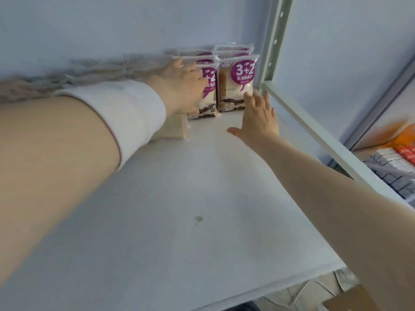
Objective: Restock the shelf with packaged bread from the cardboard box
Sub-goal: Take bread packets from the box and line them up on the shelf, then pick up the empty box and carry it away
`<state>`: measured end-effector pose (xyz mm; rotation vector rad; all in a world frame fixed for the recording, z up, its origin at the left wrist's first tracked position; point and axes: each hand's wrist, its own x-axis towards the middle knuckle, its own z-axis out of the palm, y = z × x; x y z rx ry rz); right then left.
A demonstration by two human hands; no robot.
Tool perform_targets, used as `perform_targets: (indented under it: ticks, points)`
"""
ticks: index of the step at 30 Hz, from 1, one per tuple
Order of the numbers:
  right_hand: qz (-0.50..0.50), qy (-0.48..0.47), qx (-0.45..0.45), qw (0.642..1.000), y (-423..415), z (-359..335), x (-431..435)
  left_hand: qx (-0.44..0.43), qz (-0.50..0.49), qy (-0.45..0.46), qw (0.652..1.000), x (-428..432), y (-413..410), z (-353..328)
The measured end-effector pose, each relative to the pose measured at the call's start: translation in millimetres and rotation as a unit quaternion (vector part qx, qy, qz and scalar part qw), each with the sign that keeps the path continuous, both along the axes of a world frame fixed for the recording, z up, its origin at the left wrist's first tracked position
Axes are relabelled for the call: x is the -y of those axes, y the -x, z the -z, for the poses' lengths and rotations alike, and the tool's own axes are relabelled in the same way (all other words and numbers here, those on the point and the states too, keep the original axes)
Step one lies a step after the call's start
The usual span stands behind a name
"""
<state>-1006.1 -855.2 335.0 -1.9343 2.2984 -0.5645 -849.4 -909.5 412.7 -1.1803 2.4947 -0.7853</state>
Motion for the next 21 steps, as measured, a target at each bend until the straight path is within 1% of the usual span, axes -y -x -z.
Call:
perform_targets:
  ticks: [3,5,7,10,15,18,21]
  points:
    - [0.015,-0.043,-0.044,0.998,-8,-7,-50,-0.034,0.012,-0.049,0.998,-41,-11,7]
    - [0.031,-0.076,-0.06,0.995,-14,-12,-85,-0.047,-0.019,-0.096,0.994,-69,-19,9]
    - [0.046,-0.11,-0.067,0.991,-16,-19,-121,-0.024,-0.041,-0.131,0.99,-97,-20,8]
    - [0.07,-0.151,-0.08,0.983,-12,-29,-173,0.015,-0.027,-0.162,0.986,-143,-6,0]
    - [0.098,-0.176,-0.095,0.975,13,-37,-266,0.032,0.015,-0.214,0.976,-217,41,-4]
    - [0.119,-0.194,-0.075,0.971,41,-29,-329,0.046,0.059,-0.233,0.97,-270,83,8]
    - [0.156,-0.212,-0.045,0.964,74,-8,-406,0.06,0.108,-0.279,0.952,-336,132,32]
